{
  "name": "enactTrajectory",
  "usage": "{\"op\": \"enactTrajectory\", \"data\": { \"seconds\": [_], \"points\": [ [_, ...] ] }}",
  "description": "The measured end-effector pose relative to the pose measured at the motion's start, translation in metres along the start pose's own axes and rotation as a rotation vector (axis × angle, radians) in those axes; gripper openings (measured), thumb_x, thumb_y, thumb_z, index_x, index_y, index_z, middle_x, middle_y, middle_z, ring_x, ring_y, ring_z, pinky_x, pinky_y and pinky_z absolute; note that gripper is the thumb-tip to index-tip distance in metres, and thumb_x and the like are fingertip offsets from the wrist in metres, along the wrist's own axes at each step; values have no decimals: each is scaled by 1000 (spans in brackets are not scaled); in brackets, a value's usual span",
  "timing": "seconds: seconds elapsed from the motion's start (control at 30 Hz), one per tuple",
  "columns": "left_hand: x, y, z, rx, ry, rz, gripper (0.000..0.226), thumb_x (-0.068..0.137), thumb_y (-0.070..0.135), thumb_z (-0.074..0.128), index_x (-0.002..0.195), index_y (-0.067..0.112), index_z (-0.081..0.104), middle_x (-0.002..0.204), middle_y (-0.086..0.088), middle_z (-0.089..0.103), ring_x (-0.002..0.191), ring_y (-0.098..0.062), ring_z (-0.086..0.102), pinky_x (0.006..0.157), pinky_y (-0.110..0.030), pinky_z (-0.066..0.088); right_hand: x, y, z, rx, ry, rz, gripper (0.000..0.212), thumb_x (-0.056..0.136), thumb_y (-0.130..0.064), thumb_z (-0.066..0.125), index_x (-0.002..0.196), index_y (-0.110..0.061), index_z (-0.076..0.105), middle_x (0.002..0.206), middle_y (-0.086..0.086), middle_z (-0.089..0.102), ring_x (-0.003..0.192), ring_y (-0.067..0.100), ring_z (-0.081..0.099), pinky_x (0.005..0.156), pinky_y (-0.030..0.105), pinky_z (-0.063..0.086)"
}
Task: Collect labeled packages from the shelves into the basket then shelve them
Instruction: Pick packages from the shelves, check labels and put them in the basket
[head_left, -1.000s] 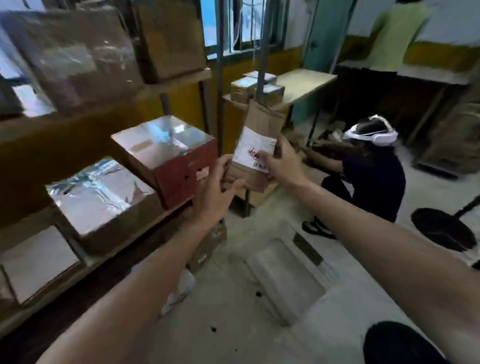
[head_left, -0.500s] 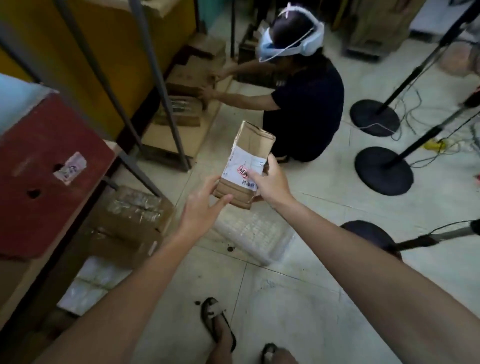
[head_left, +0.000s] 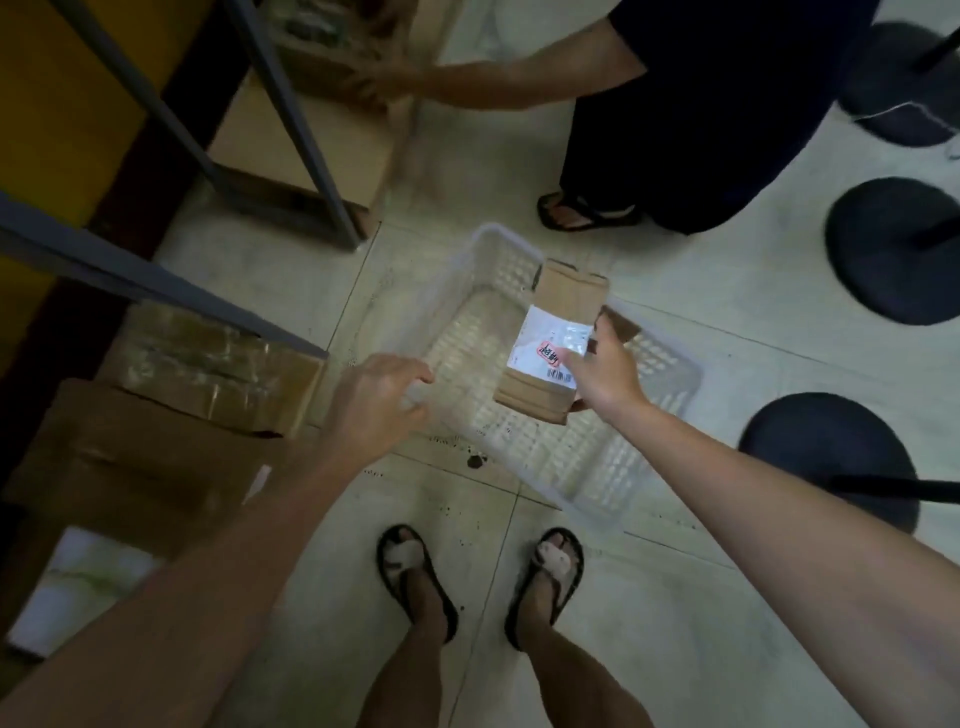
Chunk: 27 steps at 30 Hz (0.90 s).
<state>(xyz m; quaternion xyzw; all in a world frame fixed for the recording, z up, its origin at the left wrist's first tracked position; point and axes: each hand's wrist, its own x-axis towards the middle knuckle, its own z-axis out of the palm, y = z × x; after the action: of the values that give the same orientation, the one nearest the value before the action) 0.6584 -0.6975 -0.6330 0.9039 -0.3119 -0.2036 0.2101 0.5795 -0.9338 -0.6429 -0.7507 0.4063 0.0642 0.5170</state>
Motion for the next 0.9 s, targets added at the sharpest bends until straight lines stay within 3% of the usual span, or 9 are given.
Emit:
{"op": "enactTrajectory", "data": {
  "seconds": [0.07, 0.17, 0.27, 0.37, 0.5, 0.57, 0.67, 0.77, 0.9],
  "points": [
    [17, -30, 34, 63, -29, 74, 36, 67, 10, 76, 102, 10, 68, 111, -9, 67, 109, -26, 58, 99, -43, 41, 33, 28, 29, -10, 2, 19, 50, 89, -14, 61, 134, -16, 41, 121, 3, 60, 98, 18, 60, 76, 26, 48],
    [53, -83, 85, 195, -146, 184, 52, 71, 34, 75, 120, 20, 60, 137, 0, 50, 134, -17, 35, 114, -38, 15, 88, 68, 79, 0, -5, 3, 56, 87, -16, 63, 137, -15, 38, 116, 0, 60, 101, 18, 58, 75, 16, 44],
    [82, -134, 122, 314, -292, 267, 57, 75, 52, 65, 125, 25, 56, 142, 6, 43, 139, -11, 25, 114, -33, 1, 133, 99, 123, 15, -56, 40, 58, 87, -14, 61, 139, -17, 33, 120, 7, 59, 103, 29, 61, 80, 46, 54],
    [94, -171, 144, 333, -265, 302, 40, 80, 47, 61, 111, 23, 66, 117, 2, 66, 115, -14, 55, 111, -32, 13, 164, 126, 158, -35, -62, 21, 57, 90, -12, 58, 140, -18, 30, 120, 10, 58, 100, 33, 60, 65, 50, 55],
    [87, -188, 149, 311, -69, 403, 29, 73, 47, 61, 77, 21, 73, 74, 2, 73, 72, -20, 67, 81, -30, 27, 187, 149, 193, -21, -36, 60, 56, 90, -12, 55, 140, -19, 30, 121, 12, 57, 103, 36, 59, 74, 54, 54],
    [71, -191, 150, 351, -94, 459, 39, 77, 53, 44, 72, 27, 73, 70, 9, 72, 65, -14, 67, 76, -31, 27, 197, 151, 211, 36, -17, 110, 58, 90, -12, 54, 141, -21, 28, 120, 11, 56, 101, 36, 60, 71, 55, 55],
    [48, -205, 152, 282, -124, 441, 53, 77, 63, 36, 72, 23, 72, 67, 10, 70, 59, -11, 64, 75, -32, 30, 212, 143, 239, 96, -30, 112, 68, 89, -12, 56, 146, -26, 21, 116, 10, 56, 87, 26, 63, 63, 42, 58],
    [38, -217, 153, 252, -97, 416, 65, 83, 67, 28, 71, 21, 72, 66, 9, 70, 58, -11, 63, 72, -31, 31, 221, 129, 273, 38, -129, 44, 73, 91, -13, 54, 149, -26, 11, 129, 18, 53, 103, 37, 60, 81, 50, 54],
    [32, -229, 149, 250, -23, 388, 66, 86, 66, 28, 67, 21, 72, 63, 10, 69, 55, -9, 62, 72, -28, 29, 225, 120, 305, 12, -242, -7, 69, 95, -13, 47, 150, -26, 7, 140, 22, 43, 118, 44, 51, 93, 56, 46]
  ]
}}
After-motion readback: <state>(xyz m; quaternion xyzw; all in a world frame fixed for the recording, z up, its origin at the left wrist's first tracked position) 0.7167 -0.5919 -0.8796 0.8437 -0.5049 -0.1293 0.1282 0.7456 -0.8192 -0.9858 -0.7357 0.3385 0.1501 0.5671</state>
